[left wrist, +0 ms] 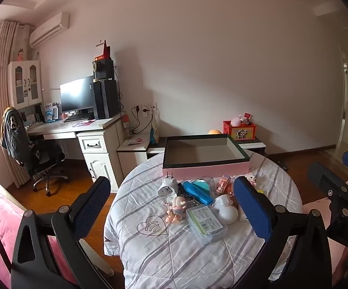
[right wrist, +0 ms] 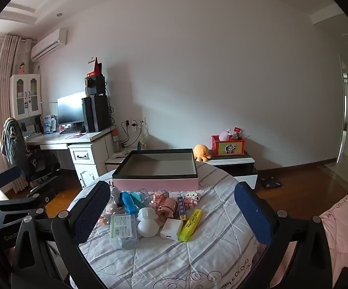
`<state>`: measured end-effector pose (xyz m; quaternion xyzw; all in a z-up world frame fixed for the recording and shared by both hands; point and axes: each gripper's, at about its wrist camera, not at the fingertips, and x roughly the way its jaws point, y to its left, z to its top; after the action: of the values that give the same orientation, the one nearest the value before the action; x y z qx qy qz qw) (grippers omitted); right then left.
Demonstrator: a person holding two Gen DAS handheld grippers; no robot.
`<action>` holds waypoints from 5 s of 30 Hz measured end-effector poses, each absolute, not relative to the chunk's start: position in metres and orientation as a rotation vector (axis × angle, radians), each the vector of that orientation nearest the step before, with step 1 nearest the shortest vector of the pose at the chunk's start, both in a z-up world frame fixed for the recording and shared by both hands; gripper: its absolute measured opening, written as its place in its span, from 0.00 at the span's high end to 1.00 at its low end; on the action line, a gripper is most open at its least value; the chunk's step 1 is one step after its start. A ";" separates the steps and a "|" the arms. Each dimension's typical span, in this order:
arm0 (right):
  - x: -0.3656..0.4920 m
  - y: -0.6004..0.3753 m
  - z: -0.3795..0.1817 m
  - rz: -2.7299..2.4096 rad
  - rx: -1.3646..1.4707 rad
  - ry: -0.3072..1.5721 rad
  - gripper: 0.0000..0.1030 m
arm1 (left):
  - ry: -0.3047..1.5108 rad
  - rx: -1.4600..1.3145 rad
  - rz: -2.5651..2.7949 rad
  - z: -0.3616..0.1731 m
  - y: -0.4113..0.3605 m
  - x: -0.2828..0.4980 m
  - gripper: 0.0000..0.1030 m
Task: Organize rigid objects
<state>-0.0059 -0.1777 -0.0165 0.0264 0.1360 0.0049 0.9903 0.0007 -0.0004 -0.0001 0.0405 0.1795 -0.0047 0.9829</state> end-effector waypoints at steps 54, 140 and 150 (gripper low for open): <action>0.003 -0.168 0.027 -0.037 0.013 0.180 0.00 | 0.274 0.023 -0.044 0.034 0.000 0.021 0.00; 0.102 -0.240 -0.155 -0.024 0.125 0.620 0.00 | 0.831 0.052 -0.062 -0.170 -0.054 0.132 0.00; 0.113 -0.233 -0.160 -0.005 0.116 0.639 0.00 | 0.856 -0.047 -0.048 -0.179 -0.012 0.139 0.00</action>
<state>0.1131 -0.2334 -0.1602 0.0570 0.3140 -0.0024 0.9477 0.1390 -0.0116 -0.1786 -0.0230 0.4148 -0.0231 0.9093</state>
